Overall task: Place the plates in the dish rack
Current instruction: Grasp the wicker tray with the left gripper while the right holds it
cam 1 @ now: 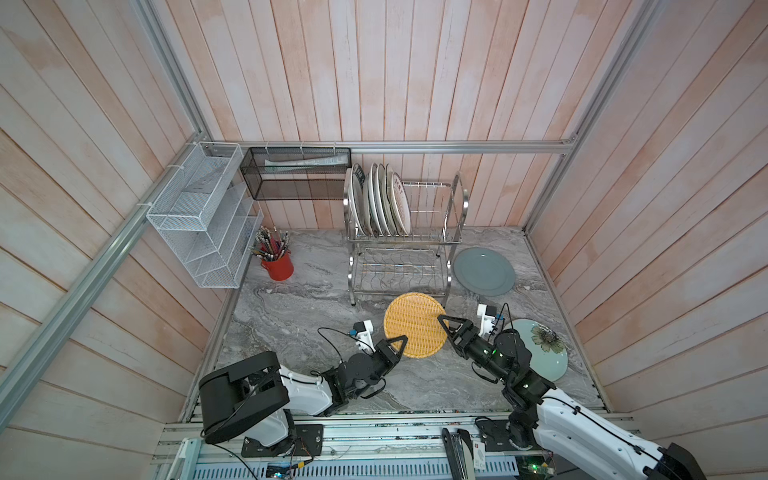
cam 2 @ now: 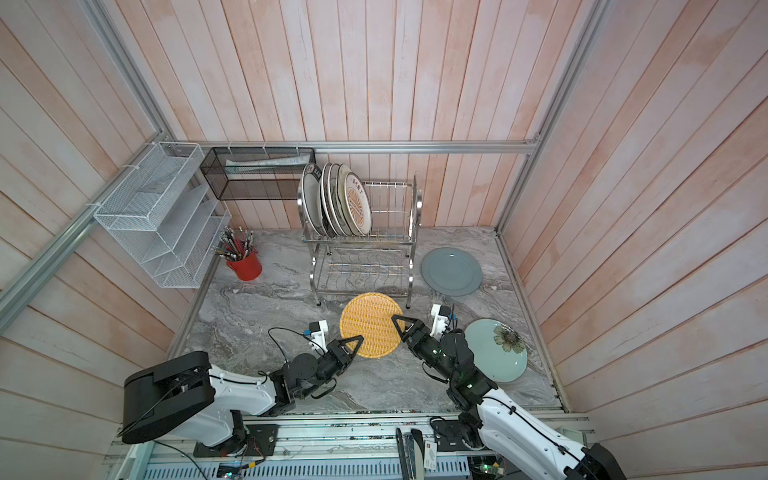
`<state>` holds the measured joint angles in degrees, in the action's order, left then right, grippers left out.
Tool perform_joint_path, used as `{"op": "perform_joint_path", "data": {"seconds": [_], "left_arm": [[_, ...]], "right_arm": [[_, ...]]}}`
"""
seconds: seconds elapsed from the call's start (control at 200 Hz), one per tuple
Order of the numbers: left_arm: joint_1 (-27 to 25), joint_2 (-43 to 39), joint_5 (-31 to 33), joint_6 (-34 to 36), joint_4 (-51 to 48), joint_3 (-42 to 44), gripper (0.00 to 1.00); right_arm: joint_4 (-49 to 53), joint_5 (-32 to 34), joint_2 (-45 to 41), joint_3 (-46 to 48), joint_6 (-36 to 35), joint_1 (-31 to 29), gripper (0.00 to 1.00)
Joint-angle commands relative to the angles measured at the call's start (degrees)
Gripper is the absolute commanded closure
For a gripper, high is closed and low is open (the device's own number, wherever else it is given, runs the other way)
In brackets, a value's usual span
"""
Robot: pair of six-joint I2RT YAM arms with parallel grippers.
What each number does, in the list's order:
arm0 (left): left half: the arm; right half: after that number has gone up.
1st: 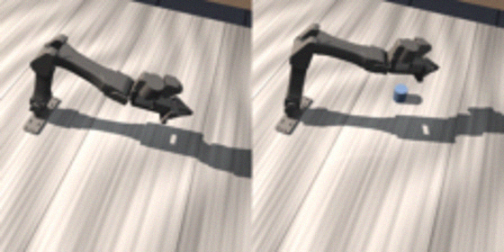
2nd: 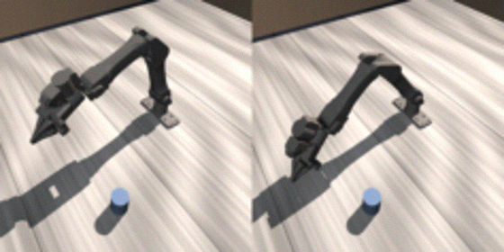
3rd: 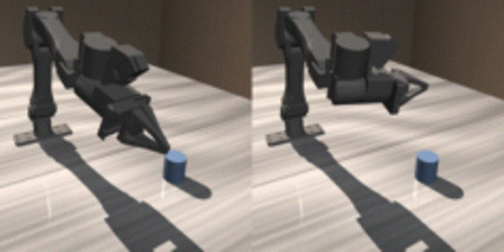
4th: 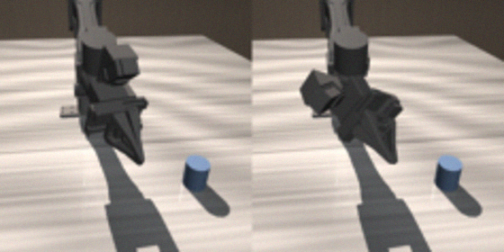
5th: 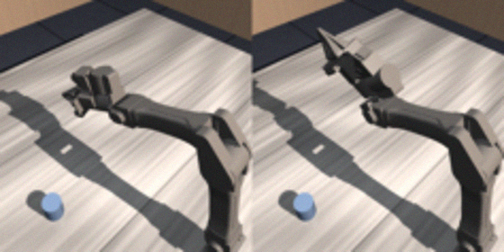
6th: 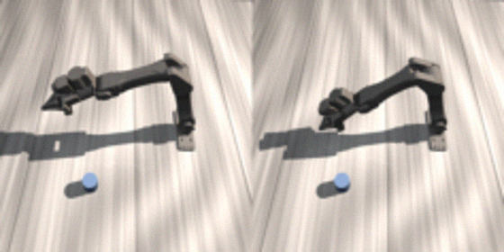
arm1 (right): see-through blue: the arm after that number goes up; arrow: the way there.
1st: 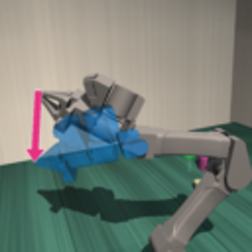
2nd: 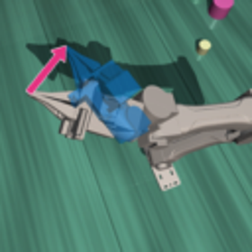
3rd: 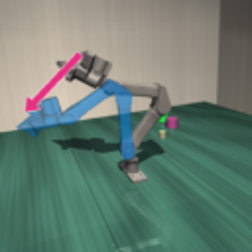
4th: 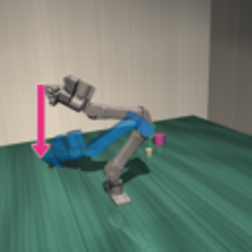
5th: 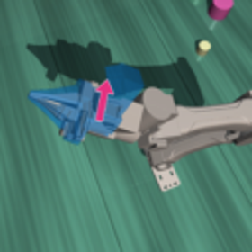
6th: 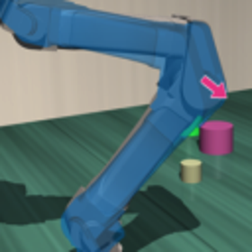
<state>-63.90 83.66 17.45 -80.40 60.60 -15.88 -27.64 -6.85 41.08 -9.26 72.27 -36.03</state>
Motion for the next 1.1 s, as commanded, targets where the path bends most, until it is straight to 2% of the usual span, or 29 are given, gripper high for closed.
{"op": "perform_joint_path", "data": {"seconds": [0.0,0.195,0.44,0.575,0.71,0.86,0.96,1.09], "left_arm": [[-0.53,-4.11,1.42,2.91,0.0,1.28,1.0],[-1.55,-14.52,4.09,6.05,-12.51,2.66,1.0],[-3.07,-32.33,6.1,14.97,-31.18,0.49,1.0],[-3.16,-40.98,7.48,20.36,-43.09,-3.82,1.0],[-3.16,-45.98,13.39,24.63,-59.27,-12.18,1.0],[-3.16,-44.83,17.99,33.08,-64.95,-22.88,1.0],[-3.16,-39.04,20.88,39.08,-66.49,-32.03,1.0],[-3.16,-29.85,26.2,46.37,-66.09,-43.79,1.0]], "right_arm": [[-0.76,3.15,0.38,-1.5,-2.6,-0.23,0.02],[1.63,4.26,3.41,-7.6,-12.16,0.17,0.02],[0.45,2.08,9.38,-12.51,-20.6,2.68,0.02],[-1.89,-0.07,11.04,-12.32,-23.7,3.87,0.02],[-10.17,-4.14,10.16,-8.23,-27.2,3.99,0.02],[-14.24,-7.96,11.05,-6.17,-34.45,4.02,0.02],[-15.17,-11.21,13.16,-5.98,-38.13,3.88,0.02],[-23.69,-13.03,14.77,-2.13,-39.06,3.44,0.02]]}}
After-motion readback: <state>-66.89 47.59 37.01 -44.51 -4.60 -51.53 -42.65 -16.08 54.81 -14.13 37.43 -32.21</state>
